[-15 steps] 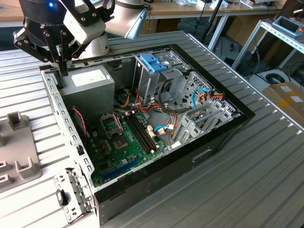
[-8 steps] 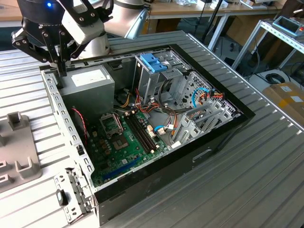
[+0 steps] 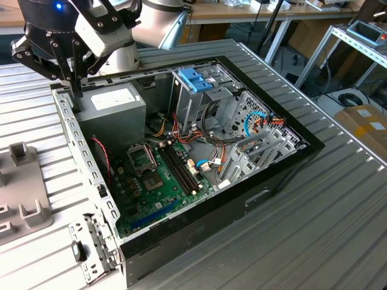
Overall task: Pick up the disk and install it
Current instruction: 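Reach for the disk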
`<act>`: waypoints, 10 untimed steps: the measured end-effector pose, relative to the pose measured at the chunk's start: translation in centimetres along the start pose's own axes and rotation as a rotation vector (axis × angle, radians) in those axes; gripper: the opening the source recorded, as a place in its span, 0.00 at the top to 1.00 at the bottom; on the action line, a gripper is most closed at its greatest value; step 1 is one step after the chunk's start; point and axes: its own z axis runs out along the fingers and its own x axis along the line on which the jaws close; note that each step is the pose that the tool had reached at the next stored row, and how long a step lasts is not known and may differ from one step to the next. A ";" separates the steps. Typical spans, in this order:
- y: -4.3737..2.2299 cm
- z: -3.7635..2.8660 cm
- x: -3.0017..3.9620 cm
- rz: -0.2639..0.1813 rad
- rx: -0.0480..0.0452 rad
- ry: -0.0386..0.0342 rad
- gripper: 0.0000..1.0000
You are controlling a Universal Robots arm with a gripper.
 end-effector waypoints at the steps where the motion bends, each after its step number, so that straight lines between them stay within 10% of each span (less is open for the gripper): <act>1: 0.00 0.00 0.03 0.000 0.0000 0.0000 0.90; 10: -0.04 -0.01 0.48 0.000 0.0000 0.0000 0.90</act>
